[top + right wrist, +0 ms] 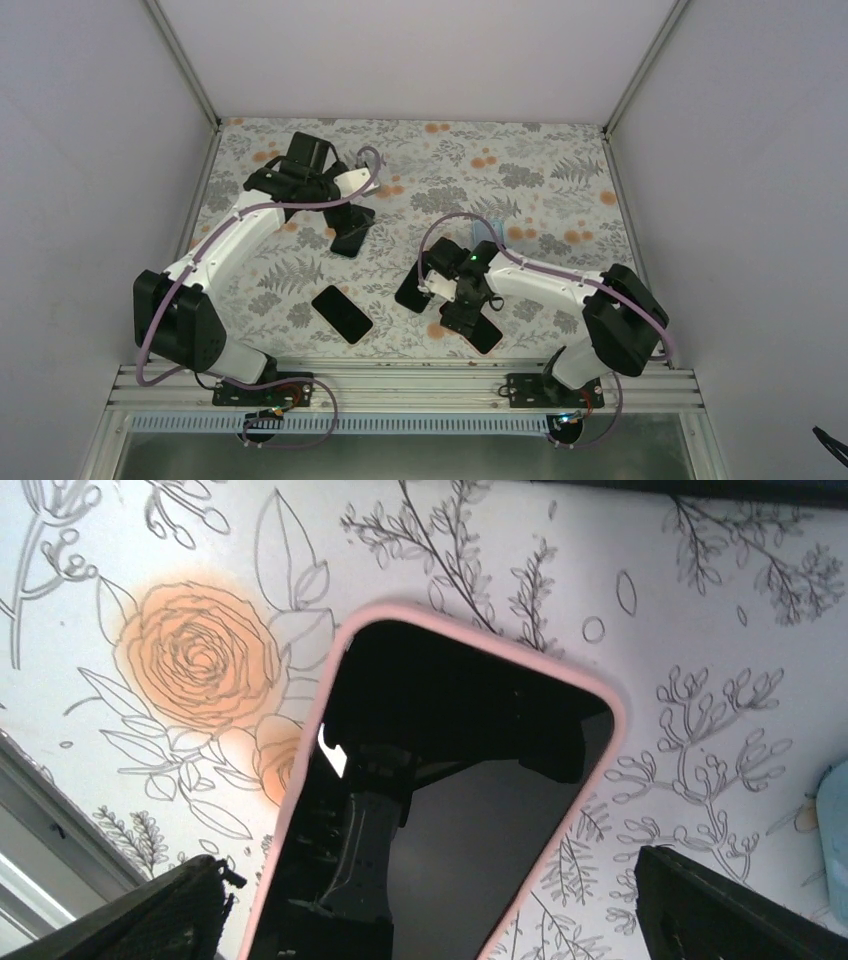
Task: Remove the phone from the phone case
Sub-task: Pick up the phone at the center of the board.
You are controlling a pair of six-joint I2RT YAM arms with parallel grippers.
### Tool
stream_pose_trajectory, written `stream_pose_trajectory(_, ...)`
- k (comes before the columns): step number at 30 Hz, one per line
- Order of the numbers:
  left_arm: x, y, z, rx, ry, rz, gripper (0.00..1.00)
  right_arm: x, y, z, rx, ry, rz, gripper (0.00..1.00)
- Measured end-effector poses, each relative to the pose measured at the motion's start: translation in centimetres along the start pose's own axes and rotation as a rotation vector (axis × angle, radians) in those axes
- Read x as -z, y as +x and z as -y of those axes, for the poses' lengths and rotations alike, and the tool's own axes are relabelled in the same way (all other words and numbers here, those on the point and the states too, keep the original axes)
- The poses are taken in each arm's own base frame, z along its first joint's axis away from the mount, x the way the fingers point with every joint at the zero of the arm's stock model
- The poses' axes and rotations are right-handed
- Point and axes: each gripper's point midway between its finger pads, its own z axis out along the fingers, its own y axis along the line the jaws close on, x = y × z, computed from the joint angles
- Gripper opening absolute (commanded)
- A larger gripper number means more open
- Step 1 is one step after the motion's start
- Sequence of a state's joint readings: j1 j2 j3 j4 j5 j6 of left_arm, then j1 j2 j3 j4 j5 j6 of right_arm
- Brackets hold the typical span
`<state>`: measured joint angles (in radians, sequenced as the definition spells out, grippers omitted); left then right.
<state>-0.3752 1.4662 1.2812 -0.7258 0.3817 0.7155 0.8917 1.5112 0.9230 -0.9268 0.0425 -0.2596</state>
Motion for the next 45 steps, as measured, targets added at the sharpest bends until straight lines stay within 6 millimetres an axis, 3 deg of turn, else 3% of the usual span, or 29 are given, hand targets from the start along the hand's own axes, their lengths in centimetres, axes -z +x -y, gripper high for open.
stream_pose_trajectory(11,0.3,0.5,-0.5,0.053,0.013,0.011,1.00,-1.4,-1.5,-1.5,0.104,0.057,0.019,1.00)
stream_pose_trajectory(25,0.3,0.9,-1.3,0.080,0.019,0.022,1.00,-2.3,1.7,1.0,0.108,0.225,0.018,1.00)
stream_pose_trajectory(36,-0.4,0.5,-1.3,0.095,0.061,0.036,1.00,-2.7,5.4,3.4,0.006,0.113,-0.043,1.00)
stream_pose_trajectory(45,-0.4,0.3,-0.9,0.102,0.087,0.048,1.00,-3.2,5.4,2.7,0.101,0.026,-0.036,0.99)
